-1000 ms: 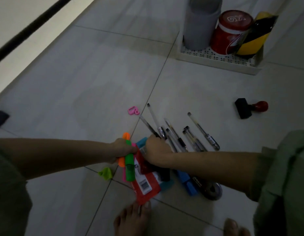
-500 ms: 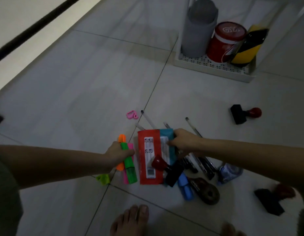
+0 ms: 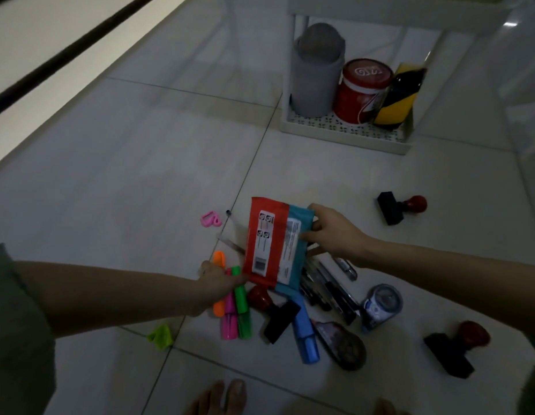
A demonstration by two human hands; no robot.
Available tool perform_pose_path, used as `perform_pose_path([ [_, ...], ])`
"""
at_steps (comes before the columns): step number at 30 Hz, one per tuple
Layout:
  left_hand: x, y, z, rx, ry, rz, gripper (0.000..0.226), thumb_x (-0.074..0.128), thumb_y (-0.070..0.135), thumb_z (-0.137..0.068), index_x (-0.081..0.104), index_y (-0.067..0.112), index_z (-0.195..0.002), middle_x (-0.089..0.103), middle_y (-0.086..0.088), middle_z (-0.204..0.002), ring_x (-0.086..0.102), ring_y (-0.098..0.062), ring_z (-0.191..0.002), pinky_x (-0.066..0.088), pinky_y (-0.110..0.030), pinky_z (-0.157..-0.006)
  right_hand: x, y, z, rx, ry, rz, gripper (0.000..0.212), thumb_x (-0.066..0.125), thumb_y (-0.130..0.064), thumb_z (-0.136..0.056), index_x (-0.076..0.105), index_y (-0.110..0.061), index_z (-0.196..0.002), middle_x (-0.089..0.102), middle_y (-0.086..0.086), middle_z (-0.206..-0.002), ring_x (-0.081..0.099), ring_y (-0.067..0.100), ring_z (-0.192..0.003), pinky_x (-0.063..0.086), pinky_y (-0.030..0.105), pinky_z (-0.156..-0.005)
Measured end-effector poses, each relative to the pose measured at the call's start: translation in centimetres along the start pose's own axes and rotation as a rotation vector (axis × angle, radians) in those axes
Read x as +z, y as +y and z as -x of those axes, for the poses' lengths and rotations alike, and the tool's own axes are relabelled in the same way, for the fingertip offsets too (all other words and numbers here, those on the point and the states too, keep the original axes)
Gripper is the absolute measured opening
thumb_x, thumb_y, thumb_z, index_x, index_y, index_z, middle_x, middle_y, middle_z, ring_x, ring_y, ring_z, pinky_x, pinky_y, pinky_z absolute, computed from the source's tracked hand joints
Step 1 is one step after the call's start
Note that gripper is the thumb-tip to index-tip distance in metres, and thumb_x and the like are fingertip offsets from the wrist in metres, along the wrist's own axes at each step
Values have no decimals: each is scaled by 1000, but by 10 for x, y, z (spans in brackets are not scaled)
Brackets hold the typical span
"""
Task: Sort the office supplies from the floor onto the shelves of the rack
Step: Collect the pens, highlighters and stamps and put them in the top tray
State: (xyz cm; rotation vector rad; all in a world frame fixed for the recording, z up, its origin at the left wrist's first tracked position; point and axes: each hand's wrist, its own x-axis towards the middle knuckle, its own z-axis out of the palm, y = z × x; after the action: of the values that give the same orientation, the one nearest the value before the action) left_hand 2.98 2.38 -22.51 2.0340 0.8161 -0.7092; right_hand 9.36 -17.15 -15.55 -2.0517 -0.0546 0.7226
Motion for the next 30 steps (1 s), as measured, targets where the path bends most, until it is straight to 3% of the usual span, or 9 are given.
perform_pose_path([
  [5, 1, 10, 9, -124, -62, -80, 85, 54, 43, -89, 9, -1, -145, 28, -19, -146, 36, -31, -132, 38, -35, -105, -36, -12, 4, -120, 115, 36, 19, 53, -2, -92, 58, -7, -109, 66, 8, -98, 62, 11, -82, 56, 15, -60],
  [9, -3, 30, 17, 203, 294, 51, 62, 31, 39, -99, 13, 8, -149, 50, -29, -129, 54, -32, -116, 47, -37, -96, -61, -25, 9, -289, 254, 136, 23, 50, 0, -93, 64, -7, -109, 65, 0, -94, 62, 10, -89, 56, 15, -67],
  [12, -17, 78, 33, 42, -181, 465, 77, 30, 60, -92, 21, 6, -146, 37, -24, -144, 40, -35, -130, 36, -43, -104, -72, -27, 13, -449, 356, 238, 30, 51, 2, -92, 65, -10, -116, 65, -3, -99, 61, 7, -96, 54, 19, -82],
  [14, -32, 113, 46, -3, -468, 752, 81, 35, 66, -86, 31, 3, -137, 48, -27, -132, 53, -38, -114, 45, -47, -91, -73, -29, 18, -595, 442, 351, 34, 54, 4, -89, 66, -10, -117, 66, -2, -101, 59, -1, -94, 44, 2, -83],
  [16, -47, 146, 59, 122, -592, 899, 67, 43, 58, -85, 46, 0, -119, 60, -26, -112, 62, -36, -94, 53, -44, -78, -74, -34, 23, -749, 481, 470, 33, 57, 2, -82, 69, -7, -112, 72, 6, -102, 58, 2, -98, 36, -7, -83],
  [21, -69, 217, 86, 536, -474, 897, 20, 52, -9, -76, 63, -5, -92, 72, -16, -67, 68, -21, -52, 57, -25, -48, -98, -55, 31, -1009, 602, 767, 34, 33, -25, -96, 55, -19, -121, 72, 6, -107, 64, 15, -103, 42, 20, -99],
  [24, -76, 265, 112, 811, -351, 848, 29, 56, -18, -69, 64, -2, -92, 73, -17, -70, 69, -22, -54, 56, -25, -47, -116, -84, 26, -997, 929, 964, 43, 13, -27, -101, 38, -21, -136, 68, 2, -114, 55, 21, -118, 44, 22, -95],
  [27, -81, 313, 152, 1039, -178, 815, 32, 55, -12, -79, 64, 10, -99, 74, -14, -90, 72, -25, -77, 59, -36, -70, -138, -123, 19, -972, 1348, 1096, 49, 14, -14, -101, 11, -2, -149, 68, 11, -114, 65, 32, -104, 23, 28, -109],
  [30, -91, 348, 193, 1202, -257, 765, 24, 53, 3, -87, 59, 24, -96, 71, 1, -92, 68, -14, -85, 57, -25, -65, -176, -174, 46, -889, 1503, 1161, 49, 45, -13, -87, 38, 7, -132, 74, 16, -98, 72, 32, -84, 52, 33, -84],
])
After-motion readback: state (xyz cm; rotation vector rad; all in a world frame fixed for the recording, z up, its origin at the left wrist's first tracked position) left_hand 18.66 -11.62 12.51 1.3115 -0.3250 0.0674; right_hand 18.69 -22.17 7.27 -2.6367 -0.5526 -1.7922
